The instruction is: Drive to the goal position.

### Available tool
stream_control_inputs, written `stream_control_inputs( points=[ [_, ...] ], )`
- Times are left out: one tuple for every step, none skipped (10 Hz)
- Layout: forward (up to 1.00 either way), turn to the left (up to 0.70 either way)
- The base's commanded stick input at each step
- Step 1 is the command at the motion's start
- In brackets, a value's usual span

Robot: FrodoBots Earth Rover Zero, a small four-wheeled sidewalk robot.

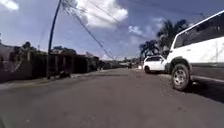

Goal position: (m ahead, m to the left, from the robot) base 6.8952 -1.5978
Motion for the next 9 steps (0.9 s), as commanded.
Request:
stream_control_inputs(
  points=[
    [0.45,0.0],
    [0.45,0.0],
    [0.45,0.0],
    [0.45,0.0],
    [0.45,0.0],
    [0.45,0.0],
    [0.45,0.0],
    [0.45,0.0],
    [0.45,-0.09]
  ],
)
